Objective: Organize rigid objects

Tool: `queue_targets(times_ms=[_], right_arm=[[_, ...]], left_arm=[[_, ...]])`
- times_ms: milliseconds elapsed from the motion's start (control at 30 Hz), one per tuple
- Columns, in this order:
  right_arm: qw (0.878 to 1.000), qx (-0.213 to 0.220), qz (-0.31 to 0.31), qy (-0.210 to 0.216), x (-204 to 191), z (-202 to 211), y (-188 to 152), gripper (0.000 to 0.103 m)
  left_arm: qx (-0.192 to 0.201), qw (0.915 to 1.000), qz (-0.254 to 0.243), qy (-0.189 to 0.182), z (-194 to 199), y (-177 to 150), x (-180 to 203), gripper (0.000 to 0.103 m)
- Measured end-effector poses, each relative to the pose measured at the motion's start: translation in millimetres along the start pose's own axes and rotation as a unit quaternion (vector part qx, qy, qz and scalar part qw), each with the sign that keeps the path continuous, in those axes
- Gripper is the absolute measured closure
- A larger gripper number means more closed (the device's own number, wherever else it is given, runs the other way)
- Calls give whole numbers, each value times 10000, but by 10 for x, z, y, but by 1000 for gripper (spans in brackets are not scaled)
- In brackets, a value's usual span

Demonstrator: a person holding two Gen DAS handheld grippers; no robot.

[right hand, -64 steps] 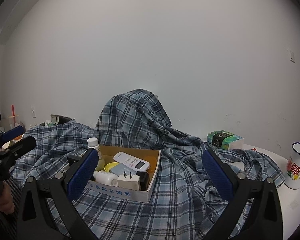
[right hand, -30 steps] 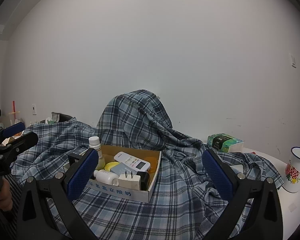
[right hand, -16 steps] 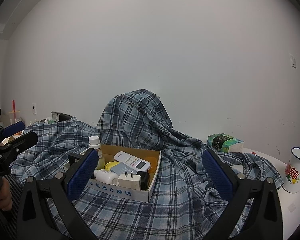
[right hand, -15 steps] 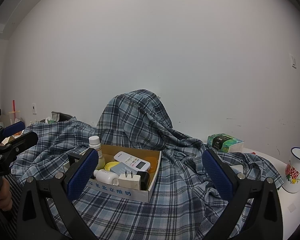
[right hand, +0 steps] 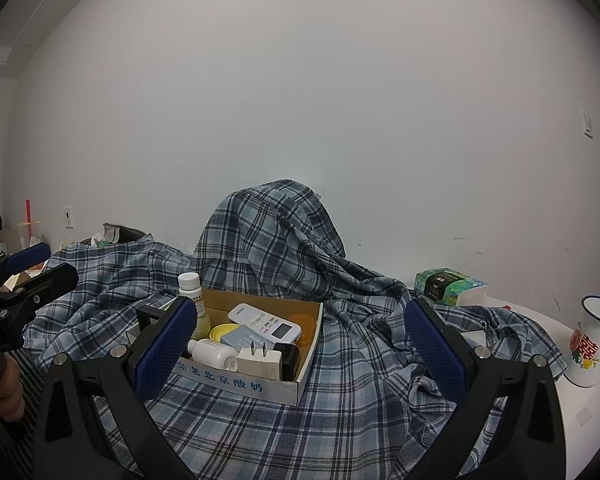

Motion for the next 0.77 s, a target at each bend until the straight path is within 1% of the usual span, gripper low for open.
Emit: queue_targets(times_ms=[767], right_arm=[[10000, 20, 12, 29, 12, -1, 16, 0]], left_arm=[[10, 10000, 0, 3, 5, 1, -2, 0]])
Point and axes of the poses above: each gripper's, at about its wrist camera, not at the fingertips, and z roughly against the way its jaws point, x to its right, y to its top, the point moved 3 cm from there along -z, roughly the way its jaws point, and after that the axes turned 12 degrees about -z, right-handed, at the moved point
